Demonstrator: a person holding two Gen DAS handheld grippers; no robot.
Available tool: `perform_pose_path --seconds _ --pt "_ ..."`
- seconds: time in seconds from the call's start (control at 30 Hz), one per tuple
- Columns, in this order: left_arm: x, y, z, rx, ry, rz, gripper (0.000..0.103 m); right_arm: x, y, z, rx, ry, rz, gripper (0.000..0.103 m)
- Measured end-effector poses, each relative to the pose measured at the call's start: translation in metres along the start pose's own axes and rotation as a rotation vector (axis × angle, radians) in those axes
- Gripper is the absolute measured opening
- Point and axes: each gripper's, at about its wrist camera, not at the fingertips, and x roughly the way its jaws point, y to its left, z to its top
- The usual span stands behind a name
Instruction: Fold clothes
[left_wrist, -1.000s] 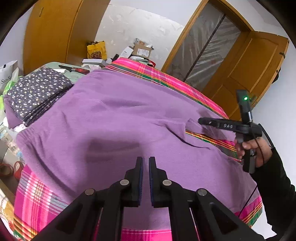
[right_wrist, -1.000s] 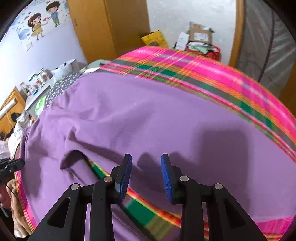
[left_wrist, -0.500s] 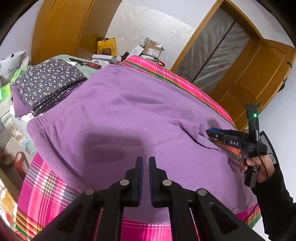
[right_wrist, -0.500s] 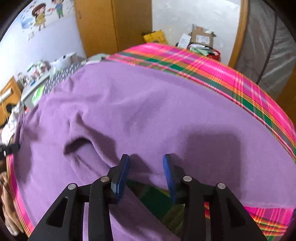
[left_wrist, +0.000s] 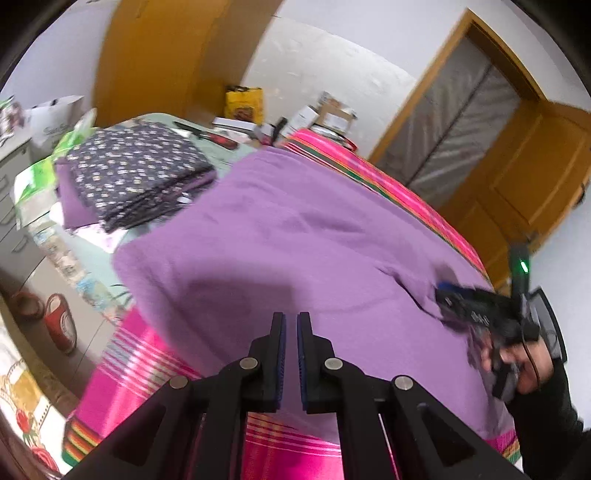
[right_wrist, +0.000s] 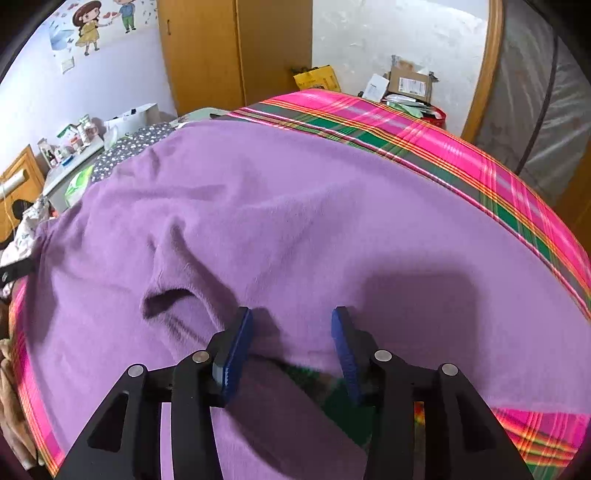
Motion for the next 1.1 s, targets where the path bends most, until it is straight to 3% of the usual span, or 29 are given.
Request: perform_pose_path --seconds 0.1,0.33,0.47,0.63,1.1 --pt "-0.011 0.023 0.004 -0.074 -0.042 0.022 0.008 -0.015 -0.009 -0.012 0.041 -0.003 0.051 0.046" --pt "-0.029 0.077 0.003 -0.241 -0.098 0.068 0.023 -0.104 -0.039 -0.085 0.218 -0.158 0.153 0.047" --pt "-0.028 0.093 0.001 -0.311 -0.094 0.035 0.026 -0.144 -0.060 -0.139 0.339 -0.206 0.116 0.047" --pt "-0.013 0.091 0.005 -0.329 -0.056 -0.004 0.031 -0.175 -0.092 -0.200 0.544 -0.227 0.016 0.047" --pt "0.002 0.085 0.010 -0.344 -0.042 0.054 0.031 -0.290 -0.145 -0.339 0.958 -0.396 -0.295 0.047"
